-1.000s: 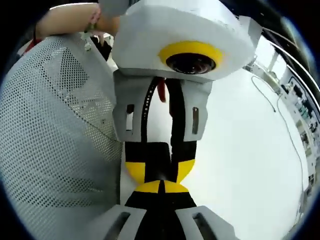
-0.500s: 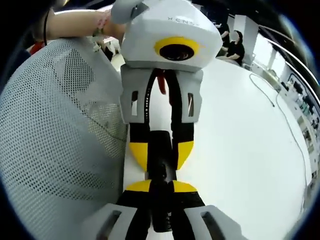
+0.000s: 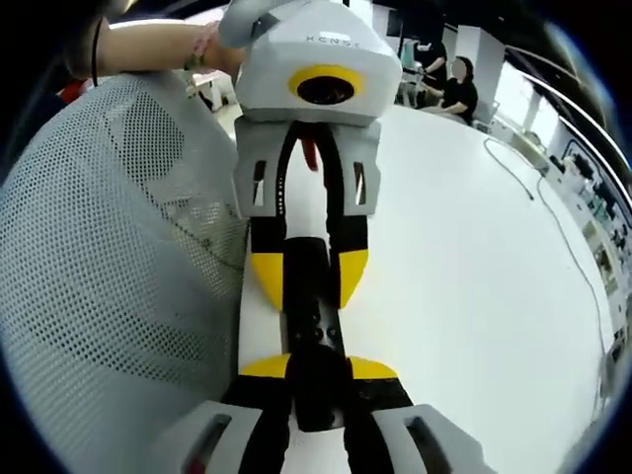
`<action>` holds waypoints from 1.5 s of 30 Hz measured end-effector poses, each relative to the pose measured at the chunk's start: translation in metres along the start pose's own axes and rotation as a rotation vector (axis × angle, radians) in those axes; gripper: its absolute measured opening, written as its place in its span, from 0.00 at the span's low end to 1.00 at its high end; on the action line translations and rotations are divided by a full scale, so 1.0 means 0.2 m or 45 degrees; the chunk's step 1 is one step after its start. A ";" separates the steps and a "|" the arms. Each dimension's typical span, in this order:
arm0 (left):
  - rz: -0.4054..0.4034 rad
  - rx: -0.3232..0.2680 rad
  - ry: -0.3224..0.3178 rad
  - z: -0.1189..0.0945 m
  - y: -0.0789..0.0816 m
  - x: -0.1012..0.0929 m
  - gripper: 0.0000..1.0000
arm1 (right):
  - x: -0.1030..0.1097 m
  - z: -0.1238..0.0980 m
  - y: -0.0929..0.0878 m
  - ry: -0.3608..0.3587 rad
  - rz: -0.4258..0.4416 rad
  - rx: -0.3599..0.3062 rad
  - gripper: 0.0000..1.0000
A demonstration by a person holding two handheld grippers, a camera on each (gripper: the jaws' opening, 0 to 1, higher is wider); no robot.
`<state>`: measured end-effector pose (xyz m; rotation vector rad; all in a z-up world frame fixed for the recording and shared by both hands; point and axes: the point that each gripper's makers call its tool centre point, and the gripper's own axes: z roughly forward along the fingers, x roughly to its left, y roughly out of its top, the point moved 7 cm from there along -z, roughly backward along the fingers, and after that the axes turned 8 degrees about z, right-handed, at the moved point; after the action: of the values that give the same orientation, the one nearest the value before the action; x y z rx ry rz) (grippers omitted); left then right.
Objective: Press the specified remote control buttons in sequence, fully releasing each button before pressing the next.
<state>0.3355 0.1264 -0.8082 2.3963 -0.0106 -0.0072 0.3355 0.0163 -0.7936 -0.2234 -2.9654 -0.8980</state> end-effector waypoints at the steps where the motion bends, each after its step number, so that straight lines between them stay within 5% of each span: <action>1: 0.002 0.000 0.000 0.00 0.00 0.00 0.24 | 0.00 0.00 0.00 0.000 0.001 0.001 0.18; 38: 0.082 0.025 0.037 0.01 0.01 -0.02 0.25 | -0.03 -0.01 -0.10 0.056 0.047 -0.039 0.20; 45: 0.016 0.023 0.043 0.01 0.01 -0.01 0.25 | -0.03 -0.01 -0.11 0.065 0.060 -0.062 0.21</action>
<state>0.3334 0.1228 -0.8078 2.4144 -0.0103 0.0394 0.3376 -0.0034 -0.8040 -0.2671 -2.8814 -0.9557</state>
